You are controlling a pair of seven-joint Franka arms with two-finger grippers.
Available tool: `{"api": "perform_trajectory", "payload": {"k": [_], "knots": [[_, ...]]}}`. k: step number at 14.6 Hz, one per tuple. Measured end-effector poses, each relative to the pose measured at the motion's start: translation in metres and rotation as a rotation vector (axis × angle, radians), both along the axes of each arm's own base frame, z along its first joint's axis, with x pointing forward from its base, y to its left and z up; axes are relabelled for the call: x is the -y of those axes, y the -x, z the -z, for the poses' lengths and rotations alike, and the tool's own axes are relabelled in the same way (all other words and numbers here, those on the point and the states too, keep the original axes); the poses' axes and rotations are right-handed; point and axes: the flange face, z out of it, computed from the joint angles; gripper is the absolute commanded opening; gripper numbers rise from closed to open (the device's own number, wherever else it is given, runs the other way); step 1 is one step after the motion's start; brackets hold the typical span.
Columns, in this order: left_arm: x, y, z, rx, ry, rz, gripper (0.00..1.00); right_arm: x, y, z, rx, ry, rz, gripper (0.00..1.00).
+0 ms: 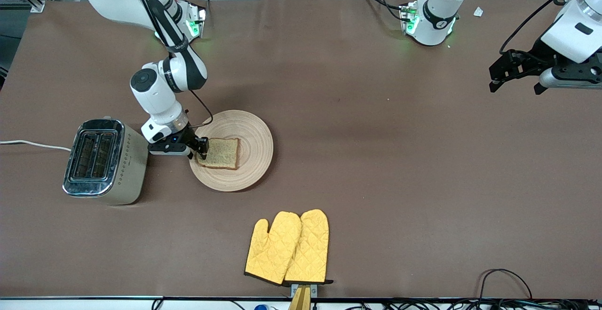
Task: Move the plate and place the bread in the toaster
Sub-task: 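Lower the right gripper onto the bread slice and close on it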
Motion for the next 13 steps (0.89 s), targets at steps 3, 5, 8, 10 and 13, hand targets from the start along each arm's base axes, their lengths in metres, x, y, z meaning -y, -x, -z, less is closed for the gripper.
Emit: {"api": "perform_trajectory", "payload": {"k": [3, 5, 8, 10, 13], "knots": [[-0.001, 0.000, 0.000, -0.001, -0.001, -0.002, 1.00, -0.006, 0.006, 0.001, 0.041, -0.006, -0.015, 0.42], [-0.002, 0.000, 0.000, -0.001, -0.001, -0.003, 1.00, -0.013, 0.016, 0.005, 0.062, -0.007, -0.033, 0.41], [-0.002, 0.000, 0.000, -0.001, -0.001, -0.003, 1.00, -0.013, 0.020, 0.009, 0.065, -0.005, -0.036, 0.41], [-0.002, 0.000, 0.000, -0.001, -0.001, -0.003, 1.00, -0.011, 0.019, 0.010, 0.065, -0.004, -0.031, 0.41], [-0.002, 0.000, 0.000, -0.001, -0.001, -0.003, 1.00, -0.007, 0.018, 0.010, 0.066, -0.002, -0.023, 0.41]]}}
